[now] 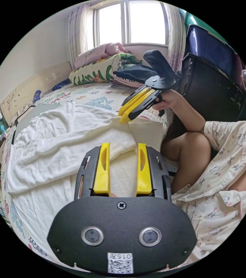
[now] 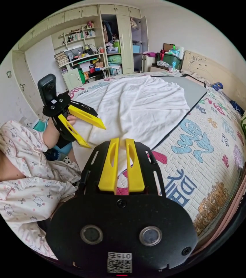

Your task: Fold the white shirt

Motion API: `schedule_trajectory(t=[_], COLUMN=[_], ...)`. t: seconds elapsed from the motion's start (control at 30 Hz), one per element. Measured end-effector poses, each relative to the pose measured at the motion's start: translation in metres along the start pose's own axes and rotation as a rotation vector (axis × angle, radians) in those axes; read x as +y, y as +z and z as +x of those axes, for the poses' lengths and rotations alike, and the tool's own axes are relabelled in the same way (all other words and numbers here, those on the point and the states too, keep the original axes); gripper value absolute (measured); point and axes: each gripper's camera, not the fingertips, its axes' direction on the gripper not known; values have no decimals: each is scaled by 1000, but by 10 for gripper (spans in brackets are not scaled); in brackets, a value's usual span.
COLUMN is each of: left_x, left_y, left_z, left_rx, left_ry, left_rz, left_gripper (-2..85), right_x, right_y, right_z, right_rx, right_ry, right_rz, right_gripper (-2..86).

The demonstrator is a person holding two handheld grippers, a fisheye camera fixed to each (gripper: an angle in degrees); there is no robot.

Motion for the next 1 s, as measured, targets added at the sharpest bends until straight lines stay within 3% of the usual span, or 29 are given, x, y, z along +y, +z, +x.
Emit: schedule_trajectory(t=[0.33, 0.67, 1.0], left_x=[-2, -3, -23], left_y=[-17, -61, -99], left_z=[-19, -50, -84], left_rx=[-5, 29, 98], left_ry=[-14, -102, -201], left_rz=[36, 196, 277], left_gripper=[138, 173, 138], right_x=[-7, -23, -31], right_y=[-53, -63, -61], right_z=[17, 15, -4], right_rx=[-242, -287, -251], right_ry=[-7, 7, -59], right_rz=[200, 259, 238], right_gripper=[10, 5, 5])
